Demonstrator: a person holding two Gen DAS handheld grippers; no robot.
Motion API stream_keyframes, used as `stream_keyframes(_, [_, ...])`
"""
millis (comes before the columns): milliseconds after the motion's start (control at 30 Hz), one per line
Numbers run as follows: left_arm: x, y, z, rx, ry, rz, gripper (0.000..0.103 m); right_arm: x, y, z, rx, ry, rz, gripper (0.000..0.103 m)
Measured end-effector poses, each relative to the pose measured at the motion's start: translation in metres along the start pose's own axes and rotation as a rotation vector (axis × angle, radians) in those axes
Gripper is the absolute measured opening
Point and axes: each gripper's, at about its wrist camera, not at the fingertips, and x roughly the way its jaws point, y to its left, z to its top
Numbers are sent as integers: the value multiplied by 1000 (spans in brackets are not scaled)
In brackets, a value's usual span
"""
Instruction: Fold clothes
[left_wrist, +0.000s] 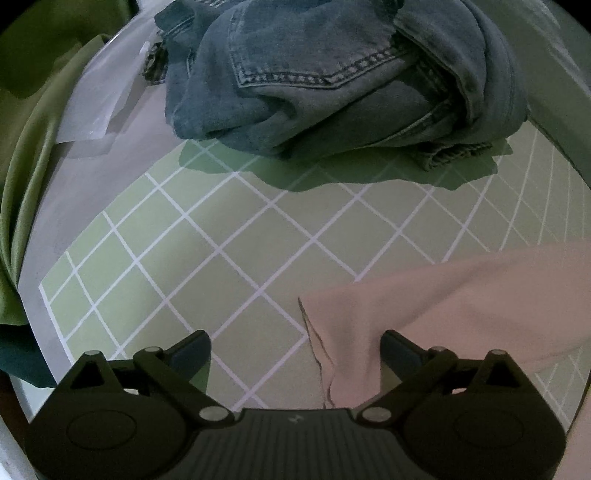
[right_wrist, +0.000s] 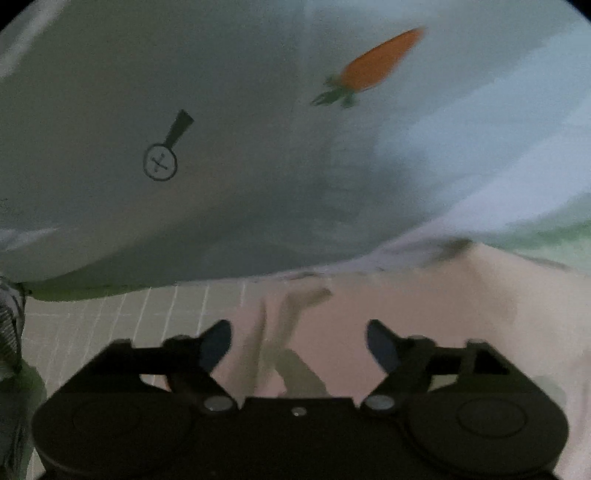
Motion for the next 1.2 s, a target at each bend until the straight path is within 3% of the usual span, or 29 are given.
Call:
stream_keyframes(100, [-2, -2, -1, 11, -14, -7, 95, -39, -18, -31, 8, 3, -20, 85])
stream_keyframes(300, [-10, -17, -3, 103, -66, -29, 68, -110, -61, -105, 38, 67, -129, 85])
stream_keyframes(400, [-13, -23, -2, 165, -95, -59, 47, -139, -83, -141, 67, 97, -192, 85])
stream_keyframes(533, [-14, -40, 1, 202, -105, -123, 6, -166, -112, -180, 160, 126, -236, 85])
stream_keyframes(600, [-20, -50, -2, 203, -108, -131, 5, -172, -125, -194, 199, 132, -260, 85])
stream_keyframes(733, [-42, -77, -10, 234, -142, -215, 5, -194, -144, -205, 270, 91, -258, 85])
stream_keyframes(933, [-87, -153, -33, 359, -169, -439, 5, -216, -168, -207, 306, 30, -254, 84])
stream_keyframes(1067, [-125, -209, -68, 497, -174, -606, 6, -227, -182, -207, 314, 18, -249, 84])
stream_keyframes(1133, [-136, -227, -84, 577, -188, -633, 12, -227, -183, -206, 297, 16, -246, 84])
stream_keyframes(1200, [-141, -241, -98, 639, -187, -629, 31, -224, -181, -202, 269, 16, -242, 84])
